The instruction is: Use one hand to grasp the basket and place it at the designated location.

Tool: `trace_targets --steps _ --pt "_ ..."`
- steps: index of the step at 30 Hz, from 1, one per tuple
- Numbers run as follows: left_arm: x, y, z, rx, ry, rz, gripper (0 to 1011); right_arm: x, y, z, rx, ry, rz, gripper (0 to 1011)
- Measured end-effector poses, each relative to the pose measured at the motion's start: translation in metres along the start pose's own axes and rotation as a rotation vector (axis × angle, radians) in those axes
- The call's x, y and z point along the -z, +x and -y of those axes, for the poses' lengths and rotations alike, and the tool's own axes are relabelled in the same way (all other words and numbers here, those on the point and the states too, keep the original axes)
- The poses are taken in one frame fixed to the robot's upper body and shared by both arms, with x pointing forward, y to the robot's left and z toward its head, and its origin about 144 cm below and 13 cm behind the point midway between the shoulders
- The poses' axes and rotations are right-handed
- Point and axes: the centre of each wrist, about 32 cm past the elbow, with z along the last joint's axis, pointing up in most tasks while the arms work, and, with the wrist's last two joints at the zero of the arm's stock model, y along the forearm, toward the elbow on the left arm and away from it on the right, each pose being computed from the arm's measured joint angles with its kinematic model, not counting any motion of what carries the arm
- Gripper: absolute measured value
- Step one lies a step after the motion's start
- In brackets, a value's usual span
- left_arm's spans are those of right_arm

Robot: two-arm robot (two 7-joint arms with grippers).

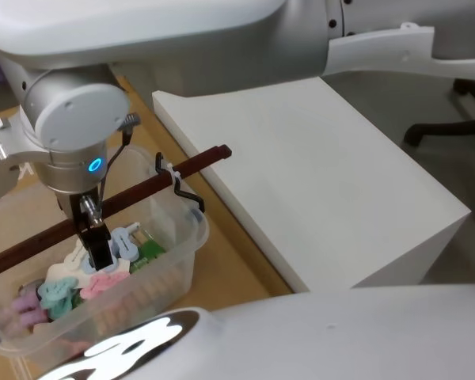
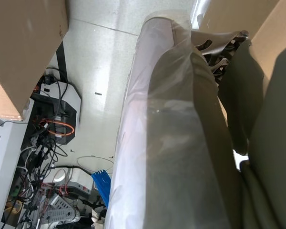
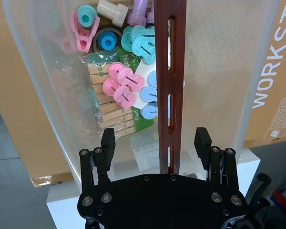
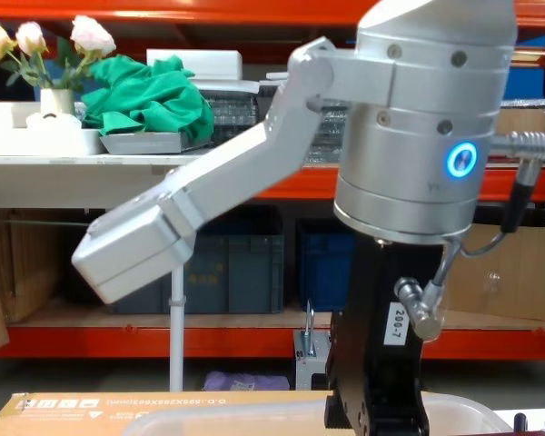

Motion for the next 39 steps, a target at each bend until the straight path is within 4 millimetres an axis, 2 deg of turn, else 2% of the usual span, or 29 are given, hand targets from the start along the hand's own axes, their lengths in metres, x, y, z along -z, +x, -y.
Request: trace_targets --steps 10,25,39 --pt "0.000 0.000 0.000 0.000 0.000 0.000 0 0.002 -0.005 0.023 0.030 -0.001 0.003 1000" --pt "0.000 0.000 0.000 0.000 0.000 0.000 0 0.007 -0.007 0.043 0.032 0.023 -0.003 1000" --pt "0.000 0.000 0.000 0.000 0.000 0.000 0 0.008 -0.007 0.073 0.075 0.033 0.007 1000"
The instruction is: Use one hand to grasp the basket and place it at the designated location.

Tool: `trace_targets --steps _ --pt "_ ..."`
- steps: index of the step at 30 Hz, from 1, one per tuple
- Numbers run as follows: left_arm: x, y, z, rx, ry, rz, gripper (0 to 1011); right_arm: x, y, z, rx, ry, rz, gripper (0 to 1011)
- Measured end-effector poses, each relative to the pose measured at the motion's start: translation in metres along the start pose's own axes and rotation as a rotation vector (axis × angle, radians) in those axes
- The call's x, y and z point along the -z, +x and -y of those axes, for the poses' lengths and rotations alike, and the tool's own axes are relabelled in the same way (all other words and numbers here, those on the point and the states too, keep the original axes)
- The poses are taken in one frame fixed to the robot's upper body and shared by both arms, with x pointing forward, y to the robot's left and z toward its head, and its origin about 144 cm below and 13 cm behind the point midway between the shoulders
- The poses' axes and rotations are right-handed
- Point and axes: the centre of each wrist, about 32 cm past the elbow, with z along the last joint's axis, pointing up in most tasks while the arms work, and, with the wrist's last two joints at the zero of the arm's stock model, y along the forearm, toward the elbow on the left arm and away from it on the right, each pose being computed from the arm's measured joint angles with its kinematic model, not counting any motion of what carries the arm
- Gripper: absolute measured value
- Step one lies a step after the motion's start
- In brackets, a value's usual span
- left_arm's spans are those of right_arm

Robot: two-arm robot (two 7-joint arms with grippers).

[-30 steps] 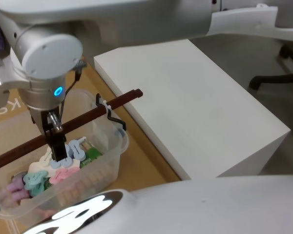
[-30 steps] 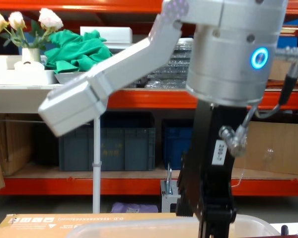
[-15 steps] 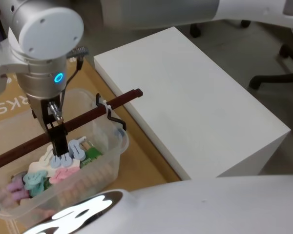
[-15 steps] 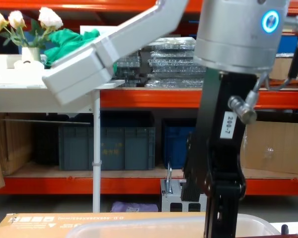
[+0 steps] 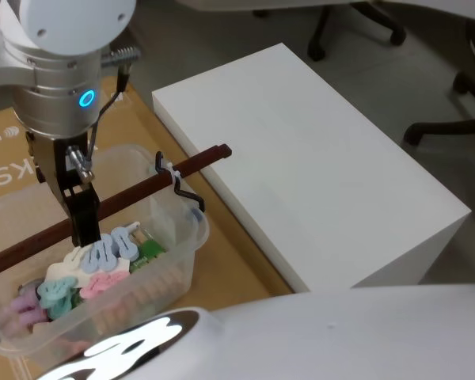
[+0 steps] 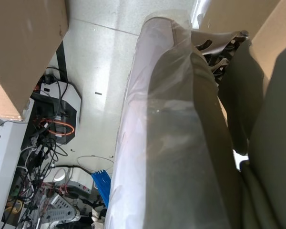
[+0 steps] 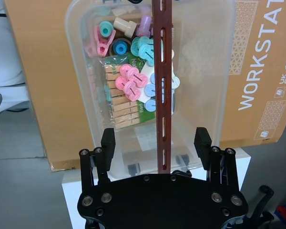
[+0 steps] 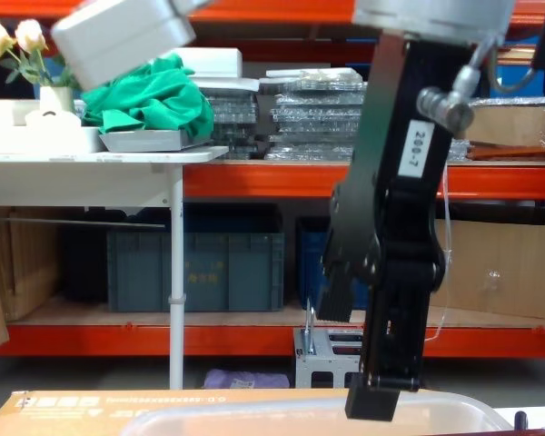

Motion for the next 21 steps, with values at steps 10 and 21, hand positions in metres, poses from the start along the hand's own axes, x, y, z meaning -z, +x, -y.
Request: trace_targets --steps 10,21 --pt "0.000 0.000 0.000 0.000 0.000 0.000 0 -0.005 0.001 0.020 0.014 -0.025 0.028 1000" --pt "0.000 0.000 0.000 0.000 0.000 0.000 0 -0.007 -0.003 0.026 -0.011 -0.048 0.034 1000"
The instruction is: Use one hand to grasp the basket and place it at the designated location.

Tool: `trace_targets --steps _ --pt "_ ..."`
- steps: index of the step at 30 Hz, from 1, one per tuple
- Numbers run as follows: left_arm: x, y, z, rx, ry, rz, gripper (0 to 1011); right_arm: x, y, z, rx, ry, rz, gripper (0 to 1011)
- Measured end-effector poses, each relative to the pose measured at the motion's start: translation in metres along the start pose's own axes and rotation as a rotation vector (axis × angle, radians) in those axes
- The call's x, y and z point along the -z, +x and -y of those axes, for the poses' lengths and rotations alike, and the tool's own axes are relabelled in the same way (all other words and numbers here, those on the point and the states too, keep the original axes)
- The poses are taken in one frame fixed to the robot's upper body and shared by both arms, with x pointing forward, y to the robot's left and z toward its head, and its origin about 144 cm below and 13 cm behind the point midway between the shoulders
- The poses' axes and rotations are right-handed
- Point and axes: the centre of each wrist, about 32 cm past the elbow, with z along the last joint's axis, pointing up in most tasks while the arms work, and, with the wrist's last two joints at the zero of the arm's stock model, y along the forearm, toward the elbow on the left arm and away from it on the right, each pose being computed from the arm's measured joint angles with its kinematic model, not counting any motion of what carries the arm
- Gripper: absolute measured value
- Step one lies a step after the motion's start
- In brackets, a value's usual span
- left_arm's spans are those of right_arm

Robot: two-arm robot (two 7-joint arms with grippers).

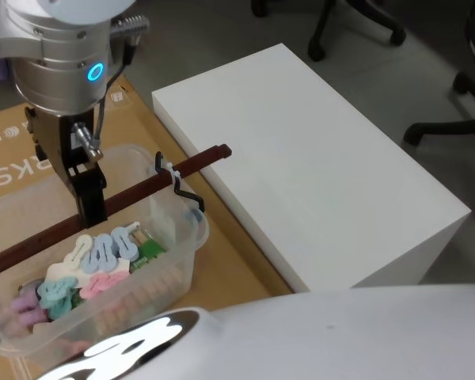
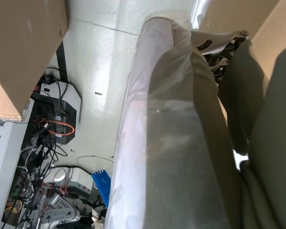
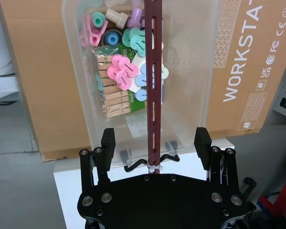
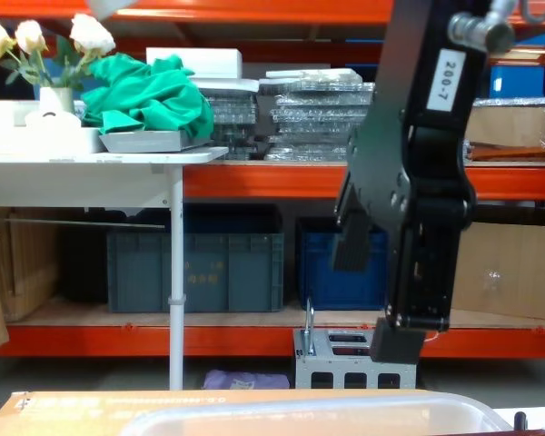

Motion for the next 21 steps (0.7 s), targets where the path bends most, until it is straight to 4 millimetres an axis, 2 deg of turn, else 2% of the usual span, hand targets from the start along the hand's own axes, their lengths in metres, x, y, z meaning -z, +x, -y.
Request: trace_targets --steps 21 --pt "0.000 0.000 0.000 0.000 0.000 0.000 0 -0.005 -0.005 -0.030 -0.037 0.022 -0.009 1000"
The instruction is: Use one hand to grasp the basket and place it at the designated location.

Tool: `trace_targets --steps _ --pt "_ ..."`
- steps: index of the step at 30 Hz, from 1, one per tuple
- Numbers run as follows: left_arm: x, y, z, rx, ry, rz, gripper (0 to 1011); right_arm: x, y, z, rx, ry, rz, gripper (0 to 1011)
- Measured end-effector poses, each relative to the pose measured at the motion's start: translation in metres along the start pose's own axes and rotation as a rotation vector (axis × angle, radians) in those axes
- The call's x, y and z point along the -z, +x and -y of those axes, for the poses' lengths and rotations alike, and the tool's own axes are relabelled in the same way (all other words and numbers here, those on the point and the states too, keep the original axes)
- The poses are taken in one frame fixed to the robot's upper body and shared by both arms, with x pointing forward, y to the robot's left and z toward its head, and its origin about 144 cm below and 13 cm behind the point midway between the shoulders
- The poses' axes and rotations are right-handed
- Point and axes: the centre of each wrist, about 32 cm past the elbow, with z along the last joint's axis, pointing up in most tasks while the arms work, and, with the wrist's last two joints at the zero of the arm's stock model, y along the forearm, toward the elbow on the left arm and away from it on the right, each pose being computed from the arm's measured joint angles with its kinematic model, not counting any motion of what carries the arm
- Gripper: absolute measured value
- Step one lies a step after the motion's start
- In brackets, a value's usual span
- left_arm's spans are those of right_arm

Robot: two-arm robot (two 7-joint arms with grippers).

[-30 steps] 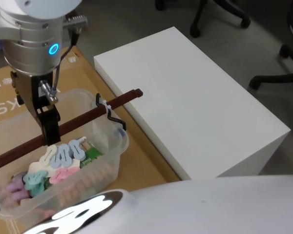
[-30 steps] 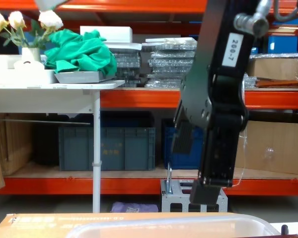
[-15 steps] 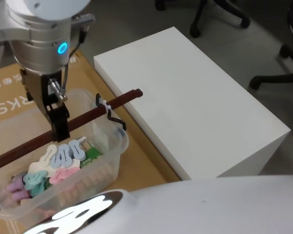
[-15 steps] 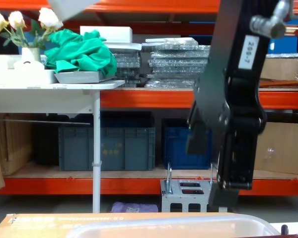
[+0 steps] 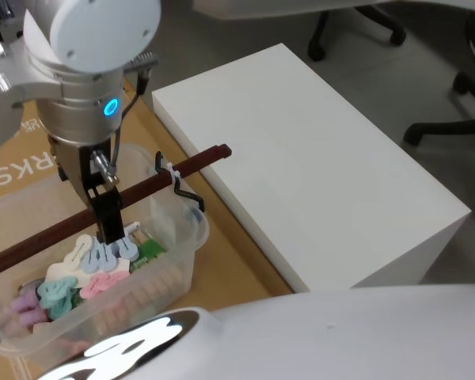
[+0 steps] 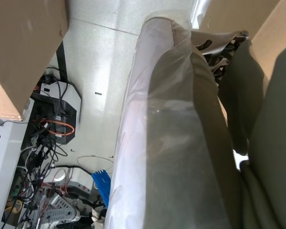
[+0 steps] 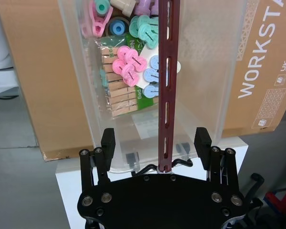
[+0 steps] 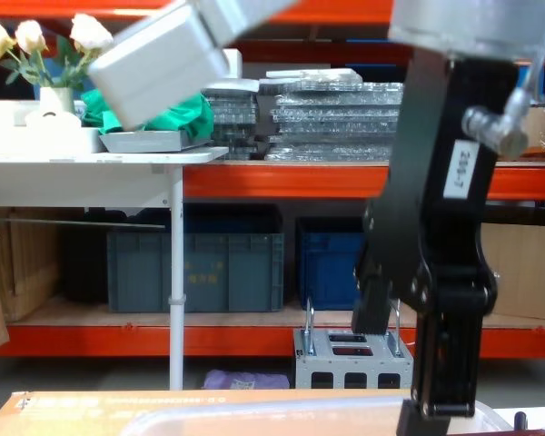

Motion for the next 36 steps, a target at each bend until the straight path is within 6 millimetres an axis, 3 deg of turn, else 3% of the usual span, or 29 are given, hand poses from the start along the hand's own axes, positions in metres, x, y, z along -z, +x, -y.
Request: trace_targets --steps 36 --pt "0.000 0.000 0.000 0.000 0.000 0.000 0 0.009 0.007 -0.066 -0.077 0.024 -0.015 1000"
